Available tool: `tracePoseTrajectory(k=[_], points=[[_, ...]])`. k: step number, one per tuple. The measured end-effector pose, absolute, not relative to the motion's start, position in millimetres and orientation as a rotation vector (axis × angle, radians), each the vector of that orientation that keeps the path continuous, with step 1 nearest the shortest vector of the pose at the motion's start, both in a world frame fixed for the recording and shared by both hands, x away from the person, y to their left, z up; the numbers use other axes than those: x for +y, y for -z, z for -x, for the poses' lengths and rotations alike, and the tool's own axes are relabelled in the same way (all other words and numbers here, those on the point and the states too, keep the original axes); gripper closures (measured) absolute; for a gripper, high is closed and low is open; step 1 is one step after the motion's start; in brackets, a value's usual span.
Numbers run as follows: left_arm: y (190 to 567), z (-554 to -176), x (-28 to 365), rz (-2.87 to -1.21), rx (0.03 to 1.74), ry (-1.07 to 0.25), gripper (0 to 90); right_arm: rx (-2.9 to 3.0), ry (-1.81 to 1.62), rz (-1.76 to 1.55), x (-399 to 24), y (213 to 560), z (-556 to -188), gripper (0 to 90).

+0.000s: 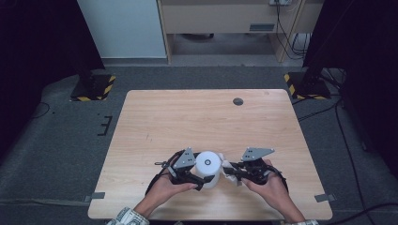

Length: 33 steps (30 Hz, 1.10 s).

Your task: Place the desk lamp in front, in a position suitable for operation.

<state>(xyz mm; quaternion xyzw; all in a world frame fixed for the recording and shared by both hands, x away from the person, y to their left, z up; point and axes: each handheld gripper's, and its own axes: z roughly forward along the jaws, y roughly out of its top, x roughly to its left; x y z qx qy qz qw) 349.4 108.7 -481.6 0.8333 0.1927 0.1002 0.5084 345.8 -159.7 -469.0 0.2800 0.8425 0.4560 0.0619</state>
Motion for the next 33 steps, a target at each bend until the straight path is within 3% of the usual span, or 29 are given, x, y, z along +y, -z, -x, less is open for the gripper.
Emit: tracePoseTrajectory(k=[4,14,26,33], points=[[482,-350,109,-2.009,0.461,-0.240,7.8,2.527,-1.400,-0.830,-159,464,-343,74.9],[482,-351,110,-2.012,0.467,-0.248,7.8,2.655,-1.165,-0.823,-144,497,-346,74.9],[482,-354,112,-2.013,0.474,-0.252,7.8,2.537,-1.324,-0.768,-148,466,-332,75.0],[482,-355,113,-2.013,0.476,-0.252,7.8,2.662,-1.159,-0.786,-137,495,-337,74.9]])
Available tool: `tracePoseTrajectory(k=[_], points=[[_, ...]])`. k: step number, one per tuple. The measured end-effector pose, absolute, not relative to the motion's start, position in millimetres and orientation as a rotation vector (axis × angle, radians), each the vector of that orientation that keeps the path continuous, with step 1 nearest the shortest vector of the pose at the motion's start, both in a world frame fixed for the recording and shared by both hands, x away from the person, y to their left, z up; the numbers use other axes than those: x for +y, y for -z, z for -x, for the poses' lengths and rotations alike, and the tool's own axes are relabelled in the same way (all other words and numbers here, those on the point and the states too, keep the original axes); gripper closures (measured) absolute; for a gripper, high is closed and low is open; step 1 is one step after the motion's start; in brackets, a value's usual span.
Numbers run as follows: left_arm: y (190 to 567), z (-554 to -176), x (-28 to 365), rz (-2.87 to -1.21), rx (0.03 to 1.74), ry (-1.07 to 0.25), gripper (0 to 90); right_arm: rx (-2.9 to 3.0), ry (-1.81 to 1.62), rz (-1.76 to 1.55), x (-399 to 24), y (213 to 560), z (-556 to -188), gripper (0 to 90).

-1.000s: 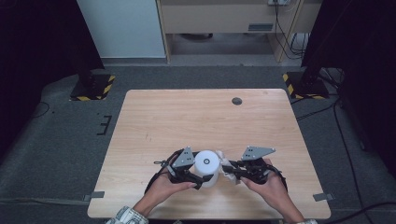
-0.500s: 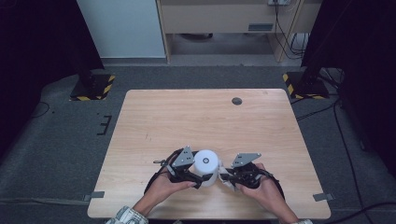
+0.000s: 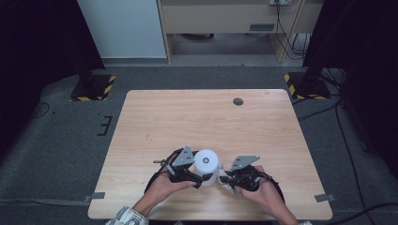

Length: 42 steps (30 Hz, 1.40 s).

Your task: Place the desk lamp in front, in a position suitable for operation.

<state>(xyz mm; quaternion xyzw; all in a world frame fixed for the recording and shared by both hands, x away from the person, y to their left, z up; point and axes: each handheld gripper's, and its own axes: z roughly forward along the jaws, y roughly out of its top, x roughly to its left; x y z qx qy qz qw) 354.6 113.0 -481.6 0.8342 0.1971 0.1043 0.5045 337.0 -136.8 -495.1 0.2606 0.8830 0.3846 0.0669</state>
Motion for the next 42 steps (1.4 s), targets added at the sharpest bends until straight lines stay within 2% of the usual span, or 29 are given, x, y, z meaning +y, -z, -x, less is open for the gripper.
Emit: tracePoseTrajectory(k=[8,13,21,30,42], points=[[482,-355,113,-2.014,0.475,-0.250,7.8,2.588,-1.232,-0.831,-141,487,-349,75.0],[482,-356,113,-2.013,0.476,-0.251,7.7,2.624,-1.201,-0.858,-139,500,-360,75.1],[482,-355,113,-2.015,0.478,-0.256,7.6,2.659,-1.159,-0.836,-137,505,-351,75.2],[482,-356,114,-2.017,0.481,-0.259,7.8,2.725,-1.230,-0.653,-119,490,-316,75.3],[482,-356,114,-2.019,0.473,-0.254,7.8,2.446,-1.427,-0.735,-146,450,-322,75.2]])
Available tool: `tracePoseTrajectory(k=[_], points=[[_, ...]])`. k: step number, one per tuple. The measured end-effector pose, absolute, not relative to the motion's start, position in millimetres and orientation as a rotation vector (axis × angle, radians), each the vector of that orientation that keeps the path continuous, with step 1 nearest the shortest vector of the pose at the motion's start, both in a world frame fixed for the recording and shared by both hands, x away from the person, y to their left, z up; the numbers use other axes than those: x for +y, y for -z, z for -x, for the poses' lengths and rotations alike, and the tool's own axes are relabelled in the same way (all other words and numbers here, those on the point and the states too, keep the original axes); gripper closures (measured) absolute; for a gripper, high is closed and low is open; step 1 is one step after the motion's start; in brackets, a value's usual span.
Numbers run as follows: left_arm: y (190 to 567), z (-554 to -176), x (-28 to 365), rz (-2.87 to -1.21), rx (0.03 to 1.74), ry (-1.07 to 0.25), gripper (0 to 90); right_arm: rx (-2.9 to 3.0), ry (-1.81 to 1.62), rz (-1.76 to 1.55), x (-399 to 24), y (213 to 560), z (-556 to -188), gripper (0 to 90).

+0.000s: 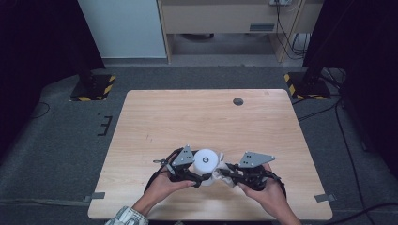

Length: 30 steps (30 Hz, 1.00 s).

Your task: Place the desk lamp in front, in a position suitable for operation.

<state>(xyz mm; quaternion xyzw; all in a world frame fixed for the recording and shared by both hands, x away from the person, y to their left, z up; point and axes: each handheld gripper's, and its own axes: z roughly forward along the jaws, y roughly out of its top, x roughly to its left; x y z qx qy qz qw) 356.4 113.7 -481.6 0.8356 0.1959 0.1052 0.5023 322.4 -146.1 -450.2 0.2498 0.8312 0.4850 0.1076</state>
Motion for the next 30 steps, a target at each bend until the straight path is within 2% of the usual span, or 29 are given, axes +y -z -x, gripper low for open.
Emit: tracePoseTrajectory(k=[8,21,27,30], points=[[482,-357,115,-2.021,0.473,-0.254,7.8,2.491,-1.369,-0.753,-138,463,-331,75.2],[481,-357,117,-2.022,0.476,-0.255,7.8,2.676,-1.149,-0.796,-125,508,-341,75.2],[481,-357,117,-2.023,0.475,-0.253,7.8,2.671,-1.130,-0.793,-125,508,-343,75.2],[482,-358,117,-2.022,0.473,-0.252,7.8,2.596,-1.200,-0.833,-131,497,-350,75.3]])
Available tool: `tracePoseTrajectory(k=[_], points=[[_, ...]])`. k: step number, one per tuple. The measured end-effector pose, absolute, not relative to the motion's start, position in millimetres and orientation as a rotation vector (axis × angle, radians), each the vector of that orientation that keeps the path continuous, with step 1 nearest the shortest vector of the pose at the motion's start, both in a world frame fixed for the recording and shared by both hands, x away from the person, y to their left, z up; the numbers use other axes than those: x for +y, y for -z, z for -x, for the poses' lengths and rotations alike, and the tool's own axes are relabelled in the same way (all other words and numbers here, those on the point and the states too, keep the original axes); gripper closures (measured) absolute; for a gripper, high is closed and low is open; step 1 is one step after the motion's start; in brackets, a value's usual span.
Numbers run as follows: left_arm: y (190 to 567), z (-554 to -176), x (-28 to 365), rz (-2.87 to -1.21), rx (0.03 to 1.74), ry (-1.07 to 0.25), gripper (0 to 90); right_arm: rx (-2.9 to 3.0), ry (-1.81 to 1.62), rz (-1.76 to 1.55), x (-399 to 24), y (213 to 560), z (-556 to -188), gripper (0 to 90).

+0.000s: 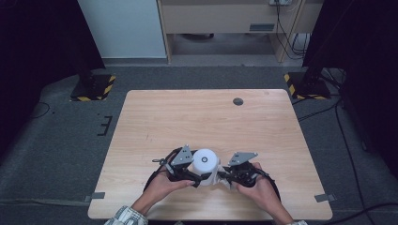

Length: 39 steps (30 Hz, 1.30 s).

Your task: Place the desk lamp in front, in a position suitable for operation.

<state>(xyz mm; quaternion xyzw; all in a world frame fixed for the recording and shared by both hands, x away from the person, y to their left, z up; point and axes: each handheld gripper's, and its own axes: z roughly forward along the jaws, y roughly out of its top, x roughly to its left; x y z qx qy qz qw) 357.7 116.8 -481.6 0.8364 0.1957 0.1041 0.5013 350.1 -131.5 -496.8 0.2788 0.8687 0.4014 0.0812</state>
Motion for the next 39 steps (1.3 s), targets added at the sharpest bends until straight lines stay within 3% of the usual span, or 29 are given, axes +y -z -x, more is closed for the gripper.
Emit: tracePoseTrajectory(k=[12,23,35,39], points=[[482,-357,116,-2.021,0.479,-0.260,7.8,2.653,-1.192,-0.802,-128,501,-342,75.4],[482,-357,116,-2.018,0.469,-0.251,7.8,2.452,-1.396,-0.795,-142,460,-349,75.5],[483,-356,116,-2.015,0.466,-0.244,7.7,2.552,-1.309,-0.841,-139,489,-362,75.5],[482,-354,114,-2.018,0.464,-0.244,7.8,2.505,-1.360,-0.846,-143,479,-362,75.5]])
